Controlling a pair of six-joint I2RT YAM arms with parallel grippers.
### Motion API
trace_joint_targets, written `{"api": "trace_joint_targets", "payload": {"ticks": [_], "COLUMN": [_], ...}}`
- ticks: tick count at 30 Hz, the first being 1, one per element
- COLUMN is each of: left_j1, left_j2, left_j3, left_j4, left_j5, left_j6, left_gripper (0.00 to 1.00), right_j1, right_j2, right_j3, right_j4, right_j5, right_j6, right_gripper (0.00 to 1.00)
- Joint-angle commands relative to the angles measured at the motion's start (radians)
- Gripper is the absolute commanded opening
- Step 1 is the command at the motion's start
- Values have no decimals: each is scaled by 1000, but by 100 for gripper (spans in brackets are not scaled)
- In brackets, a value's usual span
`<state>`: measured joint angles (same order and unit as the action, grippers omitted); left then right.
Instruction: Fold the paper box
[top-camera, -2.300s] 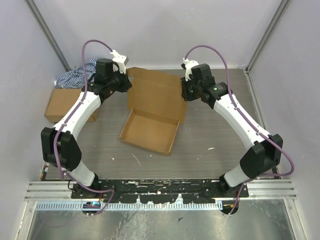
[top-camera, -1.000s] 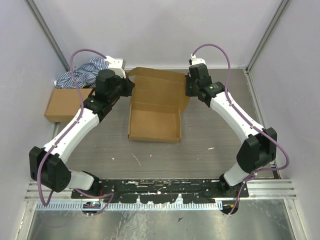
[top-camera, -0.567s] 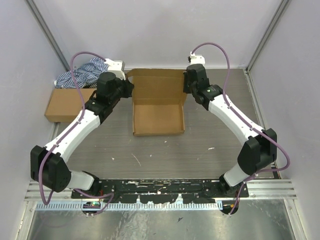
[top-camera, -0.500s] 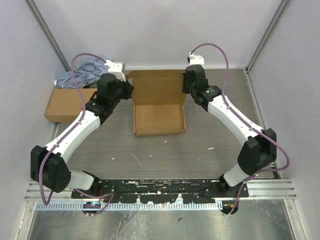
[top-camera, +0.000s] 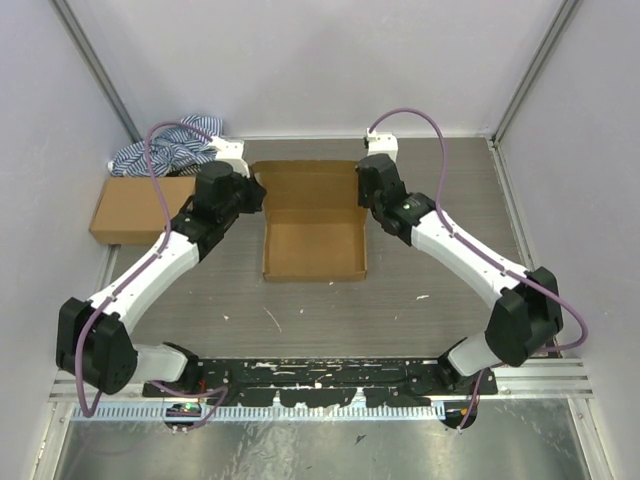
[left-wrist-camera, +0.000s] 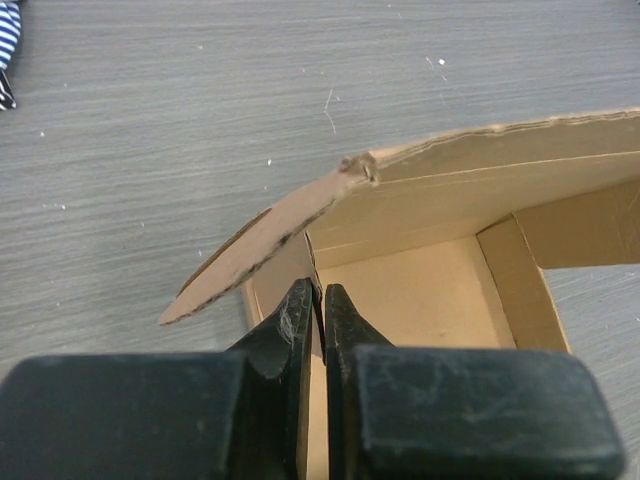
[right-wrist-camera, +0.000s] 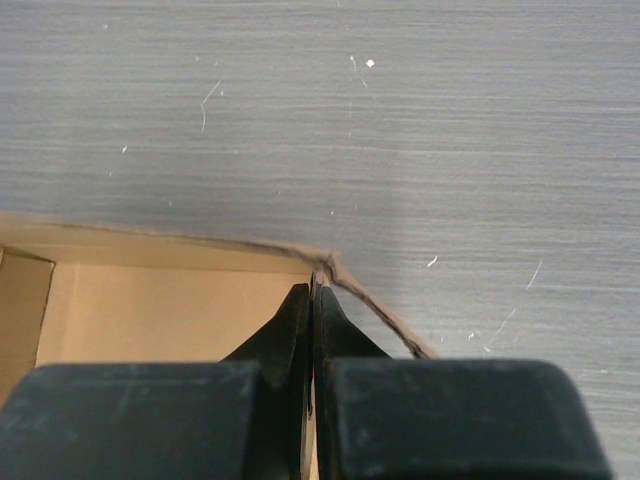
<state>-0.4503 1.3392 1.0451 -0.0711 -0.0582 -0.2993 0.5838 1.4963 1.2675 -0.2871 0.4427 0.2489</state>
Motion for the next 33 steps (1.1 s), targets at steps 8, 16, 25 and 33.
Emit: {"api": "trace_joint_targets", "payload": {"ticks": [8, 16, 25, 33], "left_j1": [-79, -100, -161, -226], "left_j2": [-127, -244, -353, -477], "left_j3": [-93, -169, -265, -321], "left_j4": [10, -101, -255, -420], "left_j5": [99, 60, 55, 51], "left_j6": [-76, -80, -152, -222], "left_gripper": [14, 23, 31, 40], "right_j1": [123, 186, 207, 206], "right_j2": [-123, -208, -350, -514], "right_j3": [-112, -177, -303, -334], "right_j4": [-30, -128, -342, -419], "right_j5": [8, -33, -279, -520], "right_j6": [96, 161, 202, 159], "right_gripper": [3, 27, 49, 62]}}
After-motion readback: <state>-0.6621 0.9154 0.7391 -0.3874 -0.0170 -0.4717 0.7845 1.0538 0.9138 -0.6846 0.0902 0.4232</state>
